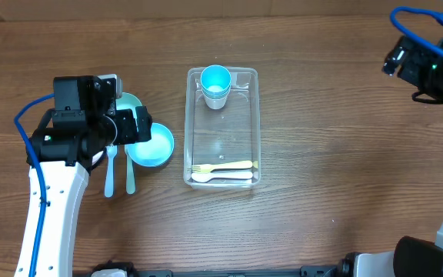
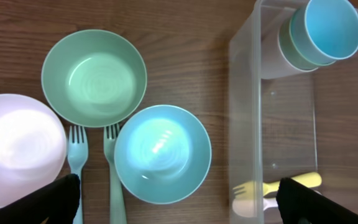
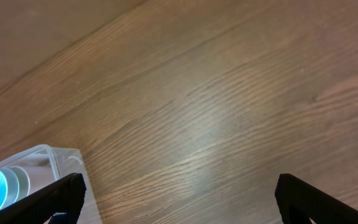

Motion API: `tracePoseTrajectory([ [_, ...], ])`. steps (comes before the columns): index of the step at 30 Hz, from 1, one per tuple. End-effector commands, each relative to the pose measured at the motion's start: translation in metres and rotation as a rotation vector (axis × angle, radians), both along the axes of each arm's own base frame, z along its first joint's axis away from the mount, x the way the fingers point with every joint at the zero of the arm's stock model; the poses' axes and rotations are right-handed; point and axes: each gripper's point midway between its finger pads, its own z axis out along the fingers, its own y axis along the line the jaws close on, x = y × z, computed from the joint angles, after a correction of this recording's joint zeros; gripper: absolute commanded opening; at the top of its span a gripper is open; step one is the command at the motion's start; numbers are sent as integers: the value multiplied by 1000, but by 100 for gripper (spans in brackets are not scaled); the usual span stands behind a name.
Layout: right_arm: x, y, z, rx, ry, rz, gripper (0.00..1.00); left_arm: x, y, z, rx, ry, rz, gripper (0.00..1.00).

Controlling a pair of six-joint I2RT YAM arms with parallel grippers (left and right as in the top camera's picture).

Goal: Pack container
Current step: 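Raise the right arm away and reach the left gripper to the white plate, then grasp the white plate with the left gripper and place it in the container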

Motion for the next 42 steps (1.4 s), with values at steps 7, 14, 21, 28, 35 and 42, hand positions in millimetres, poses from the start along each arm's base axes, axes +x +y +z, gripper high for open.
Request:
tracePoseTrajectory([
  [7, -2, 1, 2, 38, -10, -17, 100, -1, 19, 31, -9, 11, 202, 100],
  [14, -2, 1, 2, 38, -10, -17, 100, -18, 93, 70, 78, 102, 527, 100],
  [21, -2, 1, 2, 38, -10, -17, 100, -38, 152, -30, -15, 520, 707, 84],
  [28, -2, 1, 2, 38, -10, -17, 100, -25, 174, -77, 7, 605, 712, 81],
  [35, -2, 1, 2, 38, -10, -16, 100, -17, 197, -111, 105, 580, 747, 82],
  [42, -2, 1, 2, 38, -10, -17, 100, -23, 193, -167, 119, 555, 709, 74],
])
